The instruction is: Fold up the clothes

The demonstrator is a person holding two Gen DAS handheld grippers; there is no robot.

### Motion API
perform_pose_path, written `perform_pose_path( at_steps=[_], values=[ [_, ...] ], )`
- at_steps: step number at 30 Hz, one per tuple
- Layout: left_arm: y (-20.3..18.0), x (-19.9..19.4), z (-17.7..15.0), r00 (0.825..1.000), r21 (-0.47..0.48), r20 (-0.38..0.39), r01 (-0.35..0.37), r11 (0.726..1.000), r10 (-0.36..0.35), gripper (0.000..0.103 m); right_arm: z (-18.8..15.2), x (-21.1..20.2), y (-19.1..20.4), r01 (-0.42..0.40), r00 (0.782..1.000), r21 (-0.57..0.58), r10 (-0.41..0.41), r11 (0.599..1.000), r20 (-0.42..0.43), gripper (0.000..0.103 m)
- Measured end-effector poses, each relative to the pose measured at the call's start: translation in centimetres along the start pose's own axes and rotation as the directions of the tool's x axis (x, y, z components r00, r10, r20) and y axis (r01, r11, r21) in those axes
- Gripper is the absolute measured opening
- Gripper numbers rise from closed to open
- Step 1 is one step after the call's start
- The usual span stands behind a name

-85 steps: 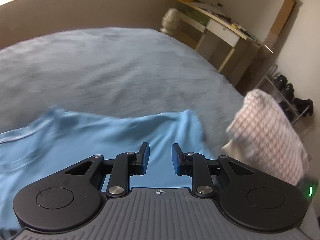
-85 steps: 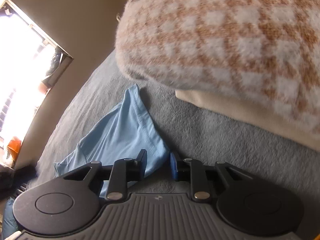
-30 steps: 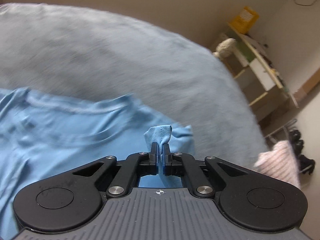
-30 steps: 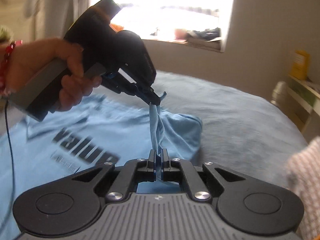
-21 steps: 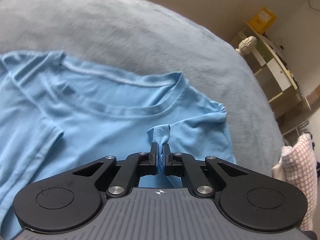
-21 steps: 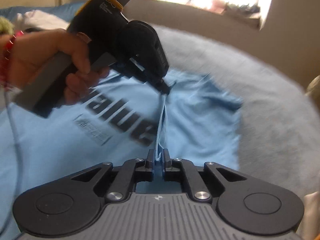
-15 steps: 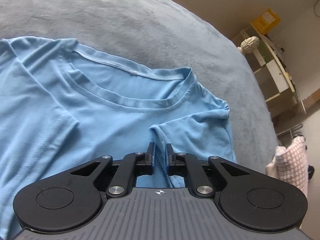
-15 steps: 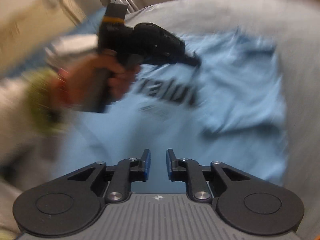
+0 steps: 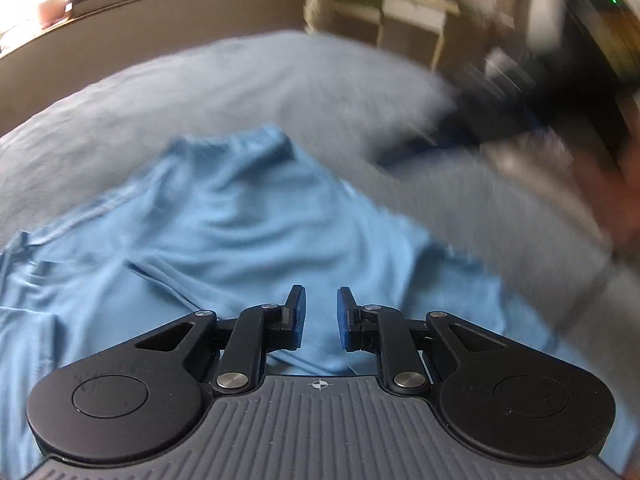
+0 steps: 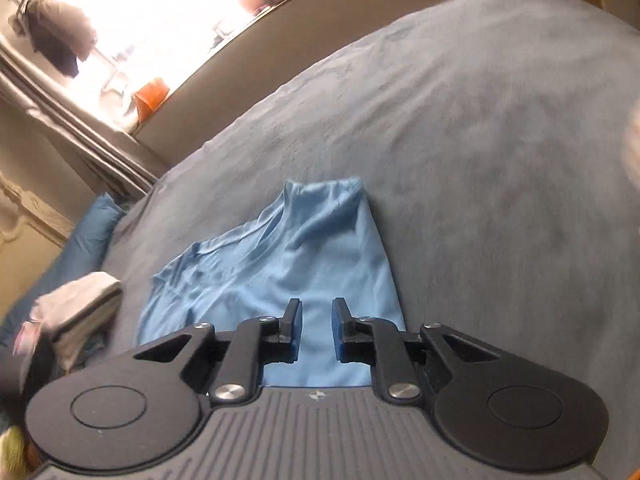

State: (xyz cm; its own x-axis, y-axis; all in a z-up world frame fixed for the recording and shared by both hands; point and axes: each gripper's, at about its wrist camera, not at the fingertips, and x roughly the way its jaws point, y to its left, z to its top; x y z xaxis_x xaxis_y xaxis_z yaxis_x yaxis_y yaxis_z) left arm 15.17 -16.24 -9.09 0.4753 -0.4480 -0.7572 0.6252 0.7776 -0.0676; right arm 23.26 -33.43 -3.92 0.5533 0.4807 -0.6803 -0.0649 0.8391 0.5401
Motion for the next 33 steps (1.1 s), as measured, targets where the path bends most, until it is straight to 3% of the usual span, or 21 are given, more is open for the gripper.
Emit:
perform_pose_path(
  at_steps=[3, 13, 19, 20, 22, 23, 27, 29, 33],
  values=[
    [-1.1, 1.4, -1.4, 0.999, 0.017, -0.02, -0.032, 0.999, 0.032, 0.016, 1.7, 3.5, 1.0, 0.066, 0.998, -0.108, -0.063, 0.992, 0.029, 0.013],
    [-1.1, 0.9, -2.9, 1.0, 0.04, 0.008, -0.025, 0.999, 0.025, 0.016, 7.7, 12.4, -1.5, 0.185, 0.98, -0.06, -0.179, 0.981, 0.088, 0.012],
    [-0.8, 0.7, -3.1, 1.0, 0.036, 0.02, -0.004, 0.999, 0.003, 0.016, 8.8, 8.6, -2.4, 0.04, 0.999, -0.021, -0.04, 0.999, 0.016, 0.012],
    [-0.7, 0.7, -3.1, 1.0, 0.034, 0.023, 0.0, 0.999, -0.001, 0.016, 8.4, 8.6, -2.2, 0.014, 0.999, -0.033, -0.015, 0.999, -0.044, 0.012],
    [-0.5, 0.8, -3.0, 1.0, 0.034, 0.027, 0.007, 0.999, -0.008, 0.016, 7.9, 9.8, -1.8, 0.03, 0.99, -0.071, -0.039, 0.997, -0.136, 0.012],
    [-0.4, 0.8, -3.0, 1.0, 0.037, 0.028, 0.01, 0.999, -0.011, 0.016, 7.6, 10.9, -1.7, 0.078, 0.983, -0.101, -0.094, 0.992, -0.157, 0.012],
    [-0.1, 0.5, -3.0, 0.999, 0.054, 0.027, 0.042, 0.998, -0.044, 0.016, 8.3, 11.7, -4.5, 0.143, 0.99, 0.025, -0.143, 0.989, 0.008, 0.013],
    [0.5, 0.1, -2.7, 0.997, 0.047, 0.02, 0.074, 0.996, -0.075, 0.016, 8.2, 10.1, -6.3, 0.077, 0.996, 0.149, -0.083, 0.986, 0.034, 0.014],
    [3.4, -1.5, 0.3, 0.992, -0.044, 0.04, 0.123, 0.991, -0.121, 0.016, 6.1, 7.7, -7.1, 0.032, 0.998, 0.13, -0.023, 0.991, -0.065, 0.014]
  ],
)
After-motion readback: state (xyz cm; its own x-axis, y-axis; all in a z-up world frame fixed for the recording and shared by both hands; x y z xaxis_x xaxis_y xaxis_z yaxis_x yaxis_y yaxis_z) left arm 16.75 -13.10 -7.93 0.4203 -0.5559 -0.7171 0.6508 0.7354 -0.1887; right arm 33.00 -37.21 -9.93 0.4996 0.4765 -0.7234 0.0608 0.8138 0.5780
